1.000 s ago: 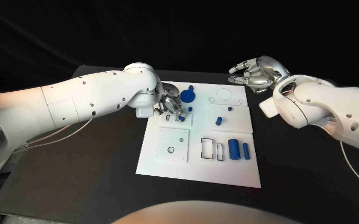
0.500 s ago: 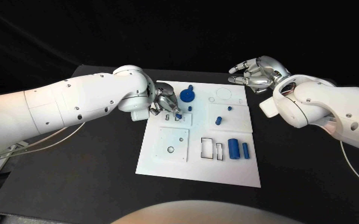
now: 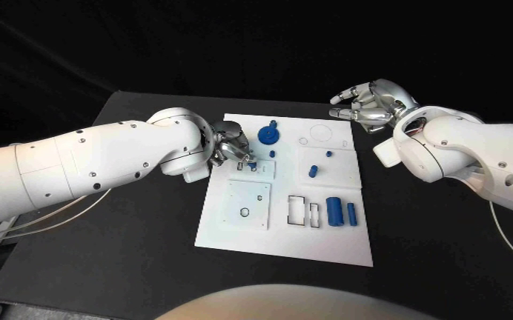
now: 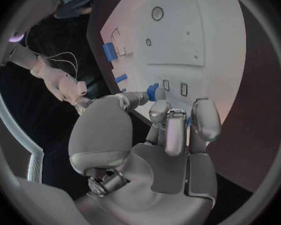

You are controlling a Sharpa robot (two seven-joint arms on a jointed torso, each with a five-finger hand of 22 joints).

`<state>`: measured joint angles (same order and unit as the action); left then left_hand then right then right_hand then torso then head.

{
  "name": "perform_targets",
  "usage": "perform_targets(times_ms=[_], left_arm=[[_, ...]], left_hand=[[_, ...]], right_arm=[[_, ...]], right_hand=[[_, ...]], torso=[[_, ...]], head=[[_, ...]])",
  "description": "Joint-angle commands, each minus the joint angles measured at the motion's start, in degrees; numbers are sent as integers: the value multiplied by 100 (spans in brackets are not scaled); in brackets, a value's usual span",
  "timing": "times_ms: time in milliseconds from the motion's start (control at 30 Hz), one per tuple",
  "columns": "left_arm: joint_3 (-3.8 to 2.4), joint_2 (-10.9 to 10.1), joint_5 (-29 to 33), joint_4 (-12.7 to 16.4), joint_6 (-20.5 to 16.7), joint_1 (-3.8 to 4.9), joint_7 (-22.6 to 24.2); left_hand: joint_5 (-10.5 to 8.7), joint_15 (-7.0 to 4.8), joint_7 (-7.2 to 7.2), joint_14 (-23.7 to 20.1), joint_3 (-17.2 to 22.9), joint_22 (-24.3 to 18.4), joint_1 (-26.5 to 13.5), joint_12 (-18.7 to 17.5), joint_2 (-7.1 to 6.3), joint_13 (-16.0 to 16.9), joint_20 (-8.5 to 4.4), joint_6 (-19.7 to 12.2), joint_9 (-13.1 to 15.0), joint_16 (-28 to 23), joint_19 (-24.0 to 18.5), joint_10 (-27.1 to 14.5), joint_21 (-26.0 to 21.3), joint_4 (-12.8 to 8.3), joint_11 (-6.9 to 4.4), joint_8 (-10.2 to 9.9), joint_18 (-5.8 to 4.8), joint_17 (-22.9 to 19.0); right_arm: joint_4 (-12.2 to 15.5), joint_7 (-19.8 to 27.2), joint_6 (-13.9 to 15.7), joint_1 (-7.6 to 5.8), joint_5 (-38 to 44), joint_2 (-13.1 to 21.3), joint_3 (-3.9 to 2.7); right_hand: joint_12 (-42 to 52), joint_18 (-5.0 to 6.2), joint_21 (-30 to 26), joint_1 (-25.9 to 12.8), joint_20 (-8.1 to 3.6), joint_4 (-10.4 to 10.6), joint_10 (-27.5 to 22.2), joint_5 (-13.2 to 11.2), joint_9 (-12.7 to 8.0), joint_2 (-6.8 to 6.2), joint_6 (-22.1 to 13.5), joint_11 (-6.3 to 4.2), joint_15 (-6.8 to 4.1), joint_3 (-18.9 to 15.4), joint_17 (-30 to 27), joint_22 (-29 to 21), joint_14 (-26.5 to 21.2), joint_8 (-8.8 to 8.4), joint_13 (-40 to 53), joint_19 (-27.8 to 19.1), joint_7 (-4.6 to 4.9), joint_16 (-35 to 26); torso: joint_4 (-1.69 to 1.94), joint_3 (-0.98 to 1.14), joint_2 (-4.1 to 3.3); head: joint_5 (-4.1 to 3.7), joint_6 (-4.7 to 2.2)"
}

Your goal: Assemble the parts on the task board

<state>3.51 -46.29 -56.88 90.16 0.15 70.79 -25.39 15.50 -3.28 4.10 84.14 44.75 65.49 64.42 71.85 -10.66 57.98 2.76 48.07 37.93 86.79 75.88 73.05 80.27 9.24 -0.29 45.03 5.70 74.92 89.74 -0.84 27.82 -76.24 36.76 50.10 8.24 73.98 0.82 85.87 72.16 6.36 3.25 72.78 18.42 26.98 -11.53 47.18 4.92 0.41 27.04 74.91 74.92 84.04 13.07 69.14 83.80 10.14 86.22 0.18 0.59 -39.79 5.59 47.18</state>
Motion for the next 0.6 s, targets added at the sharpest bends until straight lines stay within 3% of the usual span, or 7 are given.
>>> perform_targets(times_ms=[33, 233, 600], left_arm=[[-2, 0, -442, 34, -533, -56, 221], [0, 43, -679, 14, -646, -121, 222], [2, 103, -837, -12, -533, -142, 42]], left_hand=[[26, -47, 0, 405, 1053, 23, -17, 30, -24, 13, -12, 42, 8, 7, 45, 55, 41, -1054, -5, 26, -73, 846], [32, -49, -2, 405, 1054, 35, -19, 35, -27, 21, -13, 46, 7, 8, 52, 62, 46, -1054, -6, 26, -75, 849], [57, -54, -9, 406, 1059, 60, -26, 49, -41, 47, -18, 62, 6, 8, 68, 87, 58, -1050, -13, 27, -80, 849]], right_arm=[[4, 1, -54, 6, 35, 7, 1], [4, 3, -55, 12, 35, 13, 2], [7, -1, -62, 16, 35, 21, 3]], right_hand=[[-14, 58, -16, -51, 9, 29, -34, 2, 10, -4, 9, -1, 8, -2, 551, 1063, 362, 23, -6, 331, -23, -12], [-17, 58, -17, -57, 8, 39, -37, 1, 9, -2, 7, -2, 8, -4, 550, 1063, 363, 28, -11, 331, -24, -13], [-12, 58, -17, -67, 7, 51, -31, 1, 9, 2, 5, -2, 7, -6, 557, 1064, 364, 34, -6, 332, -23, -10]], torso=[[3, -2, 3], [-9, -3, 0], [-5, 2, -11]], head=[[-2, 4], [10, 11], [9, 23]])
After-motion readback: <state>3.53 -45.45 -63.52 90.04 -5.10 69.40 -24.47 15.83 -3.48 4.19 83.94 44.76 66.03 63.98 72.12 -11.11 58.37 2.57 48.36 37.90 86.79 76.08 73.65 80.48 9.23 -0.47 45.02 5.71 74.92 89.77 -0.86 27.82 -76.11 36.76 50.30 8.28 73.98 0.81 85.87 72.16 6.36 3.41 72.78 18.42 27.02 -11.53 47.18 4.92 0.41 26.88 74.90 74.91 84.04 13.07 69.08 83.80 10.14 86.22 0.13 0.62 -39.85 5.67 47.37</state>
